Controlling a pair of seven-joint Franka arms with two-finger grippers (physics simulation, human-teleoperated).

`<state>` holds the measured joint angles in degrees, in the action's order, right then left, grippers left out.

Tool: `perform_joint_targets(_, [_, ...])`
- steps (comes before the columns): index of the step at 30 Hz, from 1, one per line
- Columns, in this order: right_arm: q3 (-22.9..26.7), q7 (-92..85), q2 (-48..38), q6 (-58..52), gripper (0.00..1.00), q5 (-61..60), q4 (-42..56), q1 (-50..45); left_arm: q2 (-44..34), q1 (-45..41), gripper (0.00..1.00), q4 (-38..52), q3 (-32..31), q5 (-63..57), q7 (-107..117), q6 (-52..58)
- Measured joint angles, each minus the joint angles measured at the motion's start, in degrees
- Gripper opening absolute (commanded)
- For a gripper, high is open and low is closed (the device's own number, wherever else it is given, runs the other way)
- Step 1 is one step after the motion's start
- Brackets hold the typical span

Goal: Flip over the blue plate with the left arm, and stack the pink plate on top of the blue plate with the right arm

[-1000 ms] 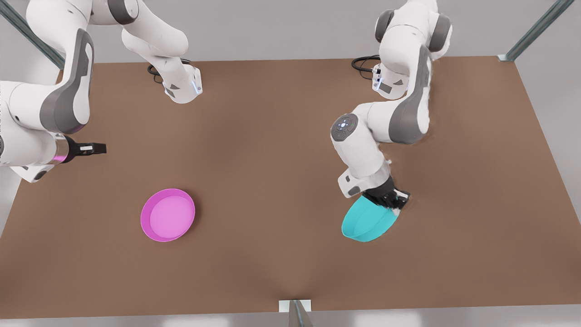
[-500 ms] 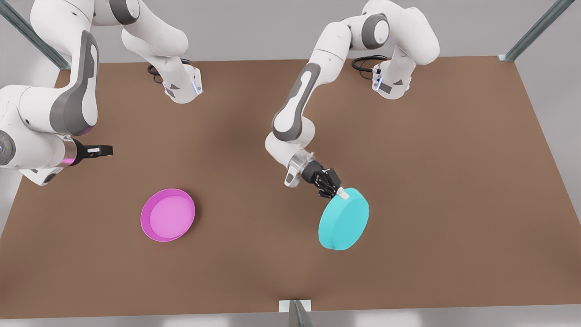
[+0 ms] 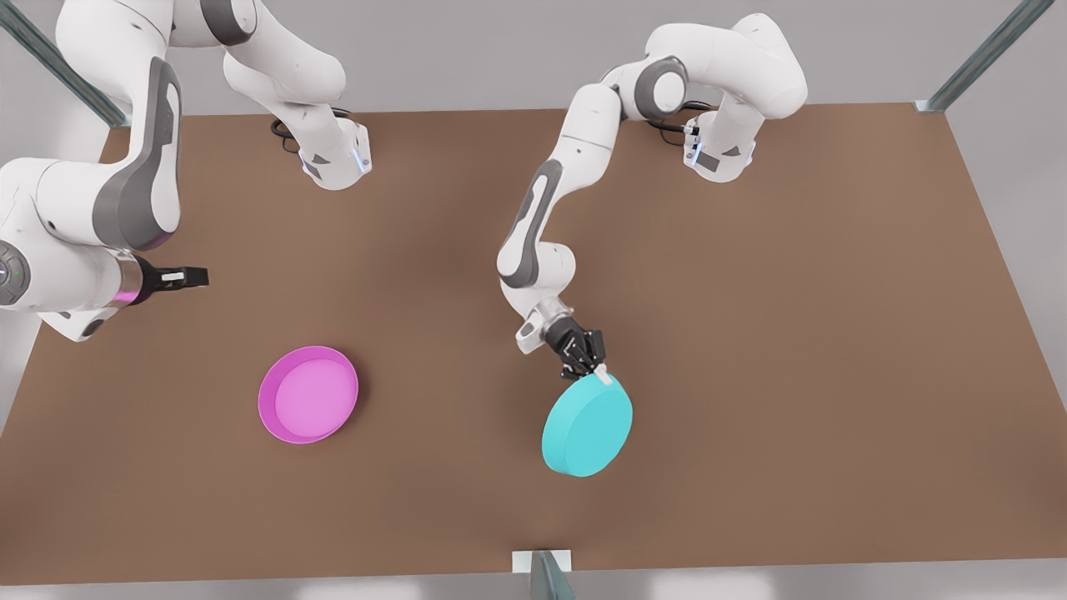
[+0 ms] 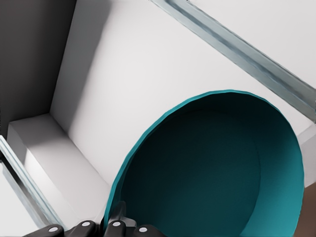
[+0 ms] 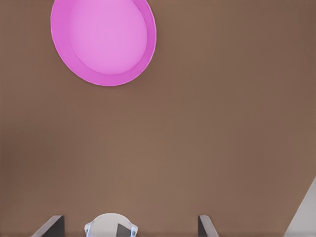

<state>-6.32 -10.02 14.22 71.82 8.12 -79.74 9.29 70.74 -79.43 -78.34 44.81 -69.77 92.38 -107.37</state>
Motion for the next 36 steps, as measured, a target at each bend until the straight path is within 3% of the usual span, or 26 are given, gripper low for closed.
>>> perform_joint_targets(8, [0.0,0.0,-0.2,-0.5,1.00,-1.2,-0.5,0.3,2.7,-0.1,0.21,0.1,-1.7,-0.2,14.7,2.2])
perform_joint_targets(9, [0.0,0.0,-0.2,-0.5,1.00,-1.3,-0.5,0.4,3.1,-0.1,0.35,0.1,-1.9,-0.2,16.3,2.6])
perform_joint_targets(10, [0.0,0.0,-0.1,-0.5,1.00,-1.4,-0.5,0.5,3.3,-0.1,0.67,0.2,-2.1,-0.1,17.7,3.0])
perform_joint_targets(11, [0.0,0.0,-0.1,-0.5,1.00,-1.4,-0.6,0.5,3.7,-0.1,0.82,0.2,-2.3,-0.1,19.1,3.3])
perform_joint_targets(16, [0.1,0.0,0.0,-0.6,1.00,-1.8,-0.7,0.0,3.9,0.1,0.83,1.2,-3.2,-0.1,25.2,4.4])
perform_joint_targets(20, [0.1,0.0,0.0,-0.5,1.00,-2.1,-0.7,0.1,-0.9,0.0,0.83,3.0,-9.9,1.4,28.6,4.8])
perform_joint_targets(26, [0.1,0.0,-0.7,0.2,1.00,-2.3,-3.1,0.4,-3.3,0.2,0.86,12.4,-16.8,19.5,31.7,3.2])
perform_joint_targets(27, [0.1,0.0,-2.1,1.3,1.00,-2.3,-6.1,0.5,-7.2,0.3,1.00,13.7,-17.2,25.3,31.8,2.6])
perform_joint_targets(30, [0.2,-0.1,-4.2,7.7,1.00,-2.7,-17.2,2.0,-27.3,3.6,1.00,14.7,-16.0,47.0,28.8,6.3])
perform_joint_targets(32, [0.3,-0.1,-3.0,14.1,1.00,-4.1,-23.9,4.7,-39.7,14.0,1.00,15.2,-14.3,59.6,22.9,13.3])
perform_joint_targets(36, [0.5,-0.3,6.6,26.5,1.00,-6.3,-25.8,9.4,-46.3,22.5,1.00,15.5,0.1,73.1,4.4,26.6])
